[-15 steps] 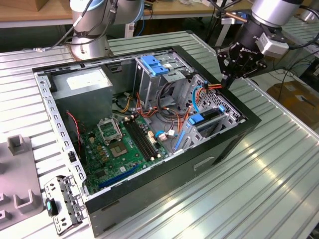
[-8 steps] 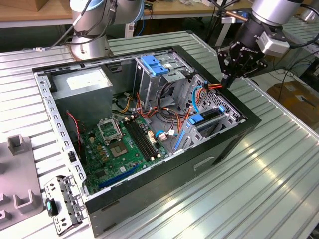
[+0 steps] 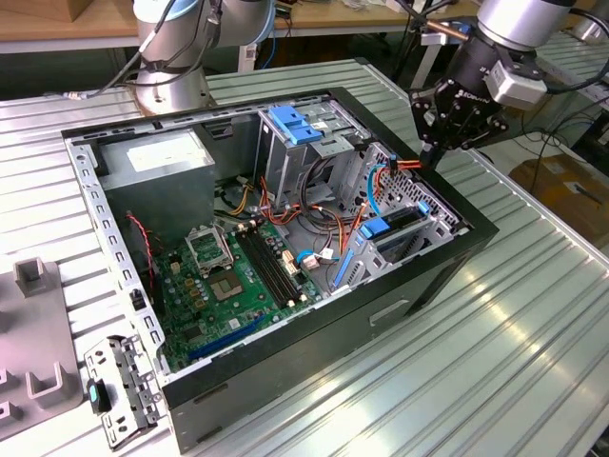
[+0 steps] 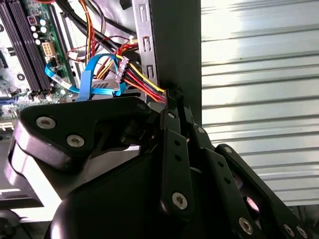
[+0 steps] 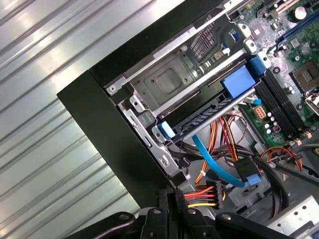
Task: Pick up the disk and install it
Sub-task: 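Insert the first disk wire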
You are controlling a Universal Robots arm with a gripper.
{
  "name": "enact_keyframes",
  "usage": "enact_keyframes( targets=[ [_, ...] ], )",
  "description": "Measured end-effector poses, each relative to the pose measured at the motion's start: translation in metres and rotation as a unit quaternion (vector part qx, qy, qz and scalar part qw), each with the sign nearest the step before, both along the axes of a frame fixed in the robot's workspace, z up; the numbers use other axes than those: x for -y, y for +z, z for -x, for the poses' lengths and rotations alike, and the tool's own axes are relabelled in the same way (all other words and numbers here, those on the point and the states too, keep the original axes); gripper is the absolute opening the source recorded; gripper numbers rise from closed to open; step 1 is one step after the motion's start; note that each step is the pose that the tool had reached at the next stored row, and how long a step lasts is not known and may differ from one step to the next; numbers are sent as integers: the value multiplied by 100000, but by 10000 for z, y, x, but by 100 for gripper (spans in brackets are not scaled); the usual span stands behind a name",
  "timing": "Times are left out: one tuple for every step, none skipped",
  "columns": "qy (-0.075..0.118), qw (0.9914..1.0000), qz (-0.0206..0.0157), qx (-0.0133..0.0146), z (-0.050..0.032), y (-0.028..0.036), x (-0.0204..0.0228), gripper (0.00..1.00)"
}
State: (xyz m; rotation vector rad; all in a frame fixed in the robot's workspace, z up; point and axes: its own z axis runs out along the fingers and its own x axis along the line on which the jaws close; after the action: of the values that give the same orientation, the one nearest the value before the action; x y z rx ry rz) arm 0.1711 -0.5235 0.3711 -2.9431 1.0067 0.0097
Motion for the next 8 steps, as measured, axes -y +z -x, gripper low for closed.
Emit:
enact_keyframes(
  targets=[
    [-750,99997,1,2,0,0,0,17],
    [-1177,99993,-2,0,0,0,0,17],
    [-1317,99991,2,2,5,0,0,17],
    [-1323,99991,1,4,11,0,-1,17],
    [-1314,99991,2,3,18,0,0,17],
    [-1314,99991,0,3,22,0,0,17],
    [-1312,99991,-1,2,24,0,0,17],
    [-1393,99990,-1,-1,23,0,0,17]
  ],
)
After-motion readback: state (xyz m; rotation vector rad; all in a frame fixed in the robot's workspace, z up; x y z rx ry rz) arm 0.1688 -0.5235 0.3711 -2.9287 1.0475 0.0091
